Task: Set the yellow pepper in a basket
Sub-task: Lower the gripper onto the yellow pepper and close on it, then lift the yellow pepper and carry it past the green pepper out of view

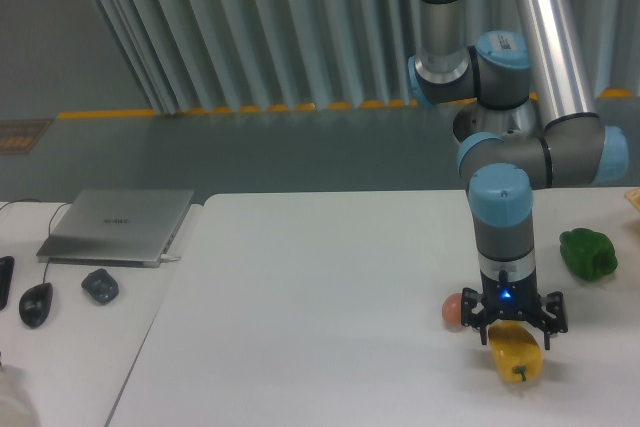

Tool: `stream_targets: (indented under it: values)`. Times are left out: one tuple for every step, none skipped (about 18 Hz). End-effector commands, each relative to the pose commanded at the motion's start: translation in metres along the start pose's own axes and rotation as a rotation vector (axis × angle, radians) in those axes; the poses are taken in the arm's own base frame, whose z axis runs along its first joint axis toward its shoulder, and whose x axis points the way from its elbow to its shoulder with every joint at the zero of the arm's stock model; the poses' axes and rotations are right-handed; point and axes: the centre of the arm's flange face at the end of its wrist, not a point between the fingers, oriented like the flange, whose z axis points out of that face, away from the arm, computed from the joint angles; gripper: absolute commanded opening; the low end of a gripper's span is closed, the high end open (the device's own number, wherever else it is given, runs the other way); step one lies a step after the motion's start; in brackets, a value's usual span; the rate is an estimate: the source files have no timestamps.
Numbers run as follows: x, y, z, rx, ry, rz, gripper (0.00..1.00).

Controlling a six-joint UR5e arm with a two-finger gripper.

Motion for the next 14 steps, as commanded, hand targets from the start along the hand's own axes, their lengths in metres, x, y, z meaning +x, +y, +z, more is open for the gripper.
stream_targets:
  values:
    - [0.001, -0.001, -0.001, 0.003, -0.001, 0.001, 0.59]
    - [0.0, -0.002, -0.006, 0.012, -0.003, 0.001, 0.56]
    - [0.0, -0.002, -0.01, 0.02, -0.004, 0.005, 0.56]
    - [-0.001, -0.003, -0.015, 0.028, -0.003, 0.009, 0.56]
    - [-0.001, -0.005, -0.019, 0.037, -0.006, 0.011, 0.56]
    - [-0.003, -0.006, -0.025, 0.047, -0.008, 0.009, 0.56]
    - [-0.004, -0.007, -0.033, 0.061, -0.01, 0.01, 0.56]
    - [-0.007, -0.006, -0.04, 0.071, -0.013, 0.029, 0.56]
    - [-0.008, -0.005, -0.048, 0.08, -0.016, 0.065, 0.56]
    - [-0.009, -0.003, -0.053, 0.086, -0.018, 0.097, 0.56]
    - [-0.012, 0.0, -0.059, 0.087, -0.023, 0.12, 0.56]
    - [-0.019, 0.004, -0.065, 0.092, -0.027, 0.134, 0.56]
    - [-0.025, 0.008, -0.071, 0.095, -0.034, 0.154, 0.56]
    - [-0.031, 0.011, -0.078, 0.099, -0.041, 0.175, 0.56]
